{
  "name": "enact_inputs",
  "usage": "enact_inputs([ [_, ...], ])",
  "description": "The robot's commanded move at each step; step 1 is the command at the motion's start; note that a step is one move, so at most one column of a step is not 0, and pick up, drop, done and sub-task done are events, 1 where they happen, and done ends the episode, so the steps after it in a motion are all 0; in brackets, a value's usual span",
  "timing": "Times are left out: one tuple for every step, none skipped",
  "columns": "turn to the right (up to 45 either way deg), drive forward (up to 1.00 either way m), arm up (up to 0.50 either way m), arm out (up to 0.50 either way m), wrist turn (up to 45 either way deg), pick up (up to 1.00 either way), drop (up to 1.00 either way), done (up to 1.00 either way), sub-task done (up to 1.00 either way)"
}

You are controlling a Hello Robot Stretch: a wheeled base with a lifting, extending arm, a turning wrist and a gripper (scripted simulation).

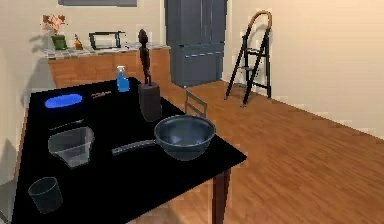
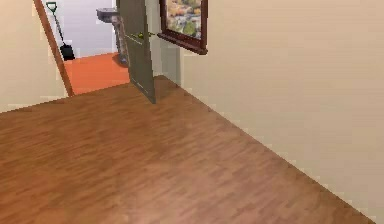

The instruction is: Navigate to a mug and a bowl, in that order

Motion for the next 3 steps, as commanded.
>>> enact_inputs([
  [0.0,0.05,0.0,0.0,0.0,0.0,0.0,0.0,0.0],
  [-33.0,0.0,0.0,0.0,0.0,0.0,0.0,0.0,0.0],
  [0.0,0.0,0.0,0.0,0.0,0.0,0.0,1.0,0.0],
])
